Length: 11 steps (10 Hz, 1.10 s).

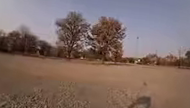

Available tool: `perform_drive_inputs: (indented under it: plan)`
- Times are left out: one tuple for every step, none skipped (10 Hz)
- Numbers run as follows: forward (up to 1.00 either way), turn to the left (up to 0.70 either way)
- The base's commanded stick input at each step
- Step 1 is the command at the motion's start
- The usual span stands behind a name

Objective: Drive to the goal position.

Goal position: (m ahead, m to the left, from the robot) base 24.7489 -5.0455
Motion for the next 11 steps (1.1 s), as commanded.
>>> perform_drive_inputs:
  plan:
    - [0.7,-0.35]
    - [0.7,-0.35]
    - [0.7,-0.35]
    - [0.7,-0.35]
    - [0.7,-0.35]
    - [0.7,-0.35]
    - [0.7,-0.35]
    - [0.7,-0.29]
    - [0.7,-0.12]
    - [0.7,0.0]
    - [0.7,0.0]
